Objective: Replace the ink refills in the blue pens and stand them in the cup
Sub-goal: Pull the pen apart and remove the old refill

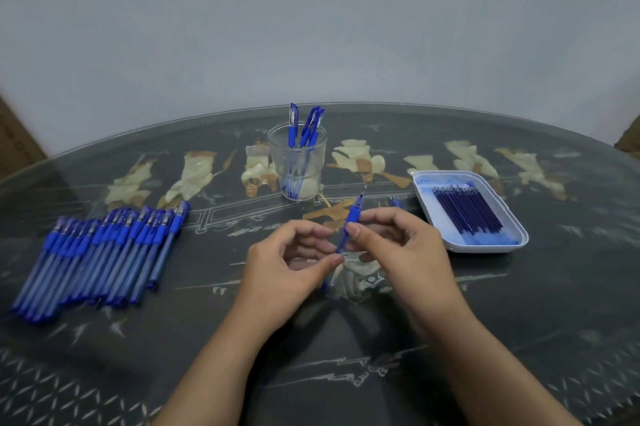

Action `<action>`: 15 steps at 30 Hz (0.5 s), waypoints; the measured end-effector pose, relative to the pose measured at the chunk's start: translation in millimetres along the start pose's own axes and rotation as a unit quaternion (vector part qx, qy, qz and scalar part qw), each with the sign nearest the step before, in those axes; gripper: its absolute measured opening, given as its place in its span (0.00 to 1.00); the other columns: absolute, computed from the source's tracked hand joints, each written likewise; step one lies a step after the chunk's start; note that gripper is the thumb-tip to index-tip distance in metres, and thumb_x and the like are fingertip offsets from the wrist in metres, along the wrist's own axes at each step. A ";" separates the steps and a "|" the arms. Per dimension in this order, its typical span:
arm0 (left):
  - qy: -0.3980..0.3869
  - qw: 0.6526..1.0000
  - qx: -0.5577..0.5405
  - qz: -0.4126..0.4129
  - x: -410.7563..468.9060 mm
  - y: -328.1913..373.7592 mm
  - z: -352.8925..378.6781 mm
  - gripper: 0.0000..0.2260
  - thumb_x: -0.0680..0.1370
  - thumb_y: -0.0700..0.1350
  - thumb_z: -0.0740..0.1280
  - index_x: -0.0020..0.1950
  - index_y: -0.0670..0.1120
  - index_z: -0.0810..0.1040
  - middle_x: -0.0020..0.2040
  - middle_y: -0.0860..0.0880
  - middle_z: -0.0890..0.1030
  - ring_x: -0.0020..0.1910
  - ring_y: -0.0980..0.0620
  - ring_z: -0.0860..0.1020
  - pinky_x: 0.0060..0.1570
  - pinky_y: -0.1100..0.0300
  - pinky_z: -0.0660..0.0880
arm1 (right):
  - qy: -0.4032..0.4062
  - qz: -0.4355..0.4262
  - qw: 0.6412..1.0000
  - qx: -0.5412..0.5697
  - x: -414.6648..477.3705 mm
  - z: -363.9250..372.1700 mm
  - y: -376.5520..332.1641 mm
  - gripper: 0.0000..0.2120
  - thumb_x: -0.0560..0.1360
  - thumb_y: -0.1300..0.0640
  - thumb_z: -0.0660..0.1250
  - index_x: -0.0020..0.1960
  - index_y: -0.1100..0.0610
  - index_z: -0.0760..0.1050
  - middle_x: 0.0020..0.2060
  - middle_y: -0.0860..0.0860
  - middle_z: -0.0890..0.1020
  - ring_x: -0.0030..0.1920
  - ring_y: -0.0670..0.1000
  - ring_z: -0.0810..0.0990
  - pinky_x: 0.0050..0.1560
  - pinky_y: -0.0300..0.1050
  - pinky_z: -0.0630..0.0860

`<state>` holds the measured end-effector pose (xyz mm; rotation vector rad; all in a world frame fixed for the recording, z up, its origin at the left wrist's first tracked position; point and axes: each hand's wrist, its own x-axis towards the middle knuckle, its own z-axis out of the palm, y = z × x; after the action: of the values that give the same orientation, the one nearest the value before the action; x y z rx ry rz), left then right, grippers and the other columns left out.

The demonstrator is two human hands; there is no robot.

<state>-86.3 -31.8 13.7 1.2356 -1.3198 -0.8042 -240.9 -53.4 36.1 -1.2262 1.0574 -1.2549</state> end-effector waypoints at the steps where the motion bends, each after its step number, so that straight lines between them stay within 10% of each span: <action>1: -0.002 1.000 -0.001 0.002 0.0 0.4 0.1 0.11 0.67 0.34 0.77 0.45 0.44 0.82 0.40 0.48 0.85 0.39 0.56 0.83 0.42 0.67 0.77 | -0.005 0.001 1.000 0.007 -0.1 0.0 -0.9 0.07 0.72 0.64 0.73 0.50 0.59 0.80 0.39 0.55 0.86 0.41 0.51 0.85 0.43 0.41 0.79; 15: -0.002 0.994 0.082 0.074 -2.5 0.6 -2.7 0.10 0.68 0.34 0.77 0.43 0.48 0.85 0.40 0.52 0.83 0.38 0.56 0.82 0.34 0.71 0.74 | 0.051 -0.006 0.982 0.183 6.4 -10.0 -15.4 0.08 0.73 0.60 0.67 0.52 0.59 0.78 0.46 0.58 0.85 0.50 0.56 0.85 0.52 0.50 0.82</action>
<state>-84.1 -28.7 14.0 1.2470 -1.4871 -0.6027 -251.9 -59.3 51.0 -0.8951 0.8434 -1.4589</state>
